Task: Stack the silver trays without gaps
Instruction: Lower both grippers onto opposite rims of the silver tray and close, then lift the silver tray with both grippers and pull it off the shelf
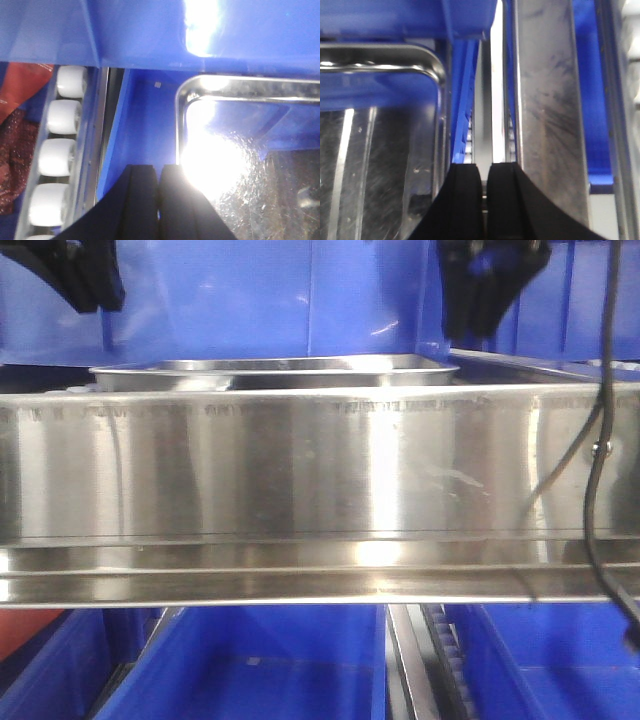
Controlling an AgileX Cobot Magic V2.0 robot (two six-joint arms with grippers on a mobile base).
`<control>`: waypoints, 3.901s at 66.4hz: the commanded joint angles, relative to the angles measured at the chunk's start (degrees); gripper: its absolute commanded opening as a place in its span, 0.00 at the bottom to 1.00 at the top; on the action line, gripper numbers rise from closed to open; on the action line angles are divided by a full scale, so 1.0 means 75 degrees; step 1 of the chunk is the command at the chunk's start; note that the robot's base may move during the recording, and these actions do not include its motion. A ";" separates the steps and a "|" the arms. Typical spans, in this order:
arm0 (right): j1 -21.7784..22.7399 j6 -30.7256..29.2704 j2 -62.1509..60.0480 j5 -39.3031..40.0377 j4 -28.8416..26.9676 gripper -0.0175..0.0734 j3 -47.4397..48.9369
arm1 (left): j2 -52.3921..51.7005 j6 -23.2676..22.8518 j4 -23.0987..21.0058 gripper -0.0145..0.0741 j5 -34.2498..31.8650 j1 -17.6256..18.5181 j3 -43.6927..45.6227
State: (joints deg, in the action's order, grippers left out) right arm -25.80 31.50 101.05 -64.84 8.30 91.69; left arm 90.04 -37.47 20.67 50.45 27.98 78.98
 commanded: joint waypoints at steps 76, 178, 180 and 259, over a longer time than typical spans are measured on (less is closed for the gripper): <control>-0.0020 0.0081 0.0346 0.0283 -0.0840 0.39 0.0091 | 0.0526 -0.0055 -0.0326 0.45 -0.0092 0.0053 0.0043; -0.0020 0.0081 0.0647 0.0306 -0.0920 0.29 0.0091 | 0.1057 -0.0022 -0.0324 0.18 -0.0110 0.0028 0.0043; -0.0020 0.0081 0.0647 0.0306 -0.0920 0.26 0.0091 | 0.1057 -0.0022 -0.0324 0.18 -0.0110 0.0028 0.0043; -0.1109 0.1112 -0.1973 0.1117 0.1152 0.18 -0.0626 | -0.1473 -0.1854 0.0815 0.15 0.0602 0.1537 -0.0454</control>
State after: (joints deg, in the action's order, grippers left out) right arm -32.58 36.76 90.22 -60.78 14.52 90.01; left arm 81.58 -46.63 23.75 55.18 36.38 77.72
